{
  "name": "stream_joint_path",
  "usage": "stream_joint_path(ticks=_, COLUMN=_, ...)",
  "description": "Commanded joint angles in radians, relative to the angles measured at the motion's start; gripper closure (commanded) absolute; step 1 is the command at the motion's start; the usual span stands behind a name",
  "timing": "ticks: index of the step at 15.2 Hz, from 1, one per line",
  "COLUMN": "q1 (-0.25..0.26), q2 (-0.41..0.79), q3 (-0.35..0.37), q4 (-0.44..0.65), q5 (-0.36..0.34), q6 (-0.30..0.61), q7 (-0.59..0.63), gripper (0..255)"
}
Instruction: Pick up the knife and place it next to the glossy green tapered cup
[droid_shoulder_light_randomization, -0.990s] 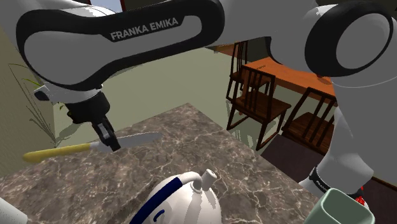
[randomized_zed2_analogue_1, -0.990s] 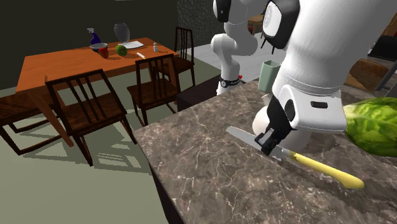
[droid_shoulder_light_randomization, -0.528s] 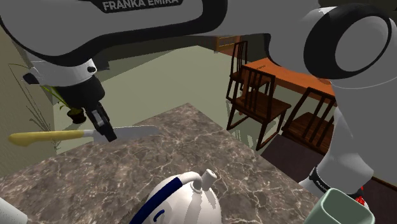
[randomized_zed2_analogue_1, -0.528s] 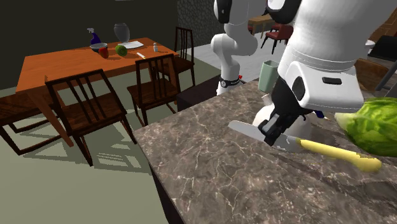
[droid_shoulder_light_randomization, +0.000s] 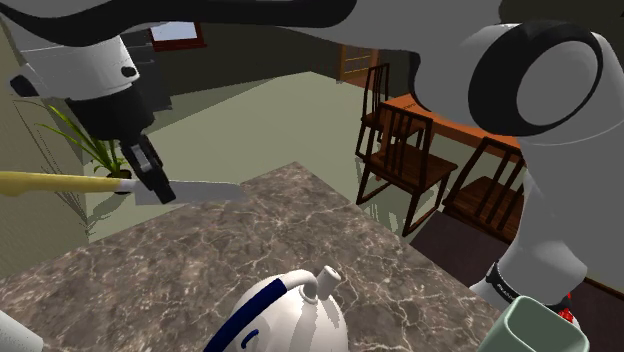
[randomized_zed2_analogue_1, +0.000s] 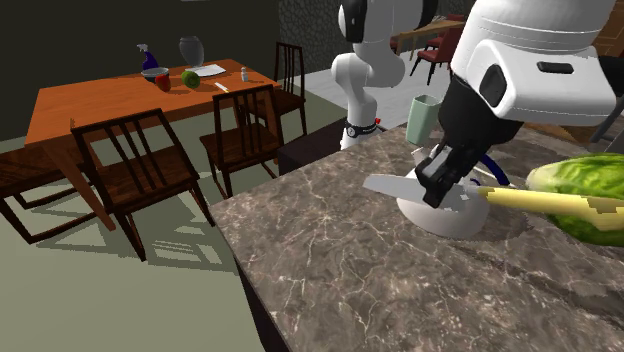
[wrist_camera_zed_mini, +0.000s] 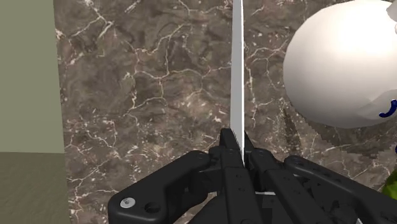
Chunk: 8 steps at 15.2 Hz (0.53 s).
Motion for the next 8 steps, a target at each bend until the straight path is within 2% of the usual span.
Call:
stream_joint_path(ticks=1, q1=0.013, q2=0.024, q3=-0.003, q4=0.068, q5=-0.005, q6=-0.043, q7=-0.003, gripper=255)
stream_joint_path(ticks=6, q1=0.062, q2=0.128, q3=-0.018, q4=0.317, q5=-0.026, q6=-0.183, q7=-0.020, gripper=255)
stream_joint_path(ticks=7, q1=0.022, q2=0.002, q3=0.006, q4=0.090, q5=-0.005, q6=-0.088, q7=0.008, gripper=255)
stream_joint_path(ticks=8, q1=0.003, q2=-0.071, q3=0.020, q4=-0.035, q5=0.010, q6=-0.038, q7=0.027, gripper=255)
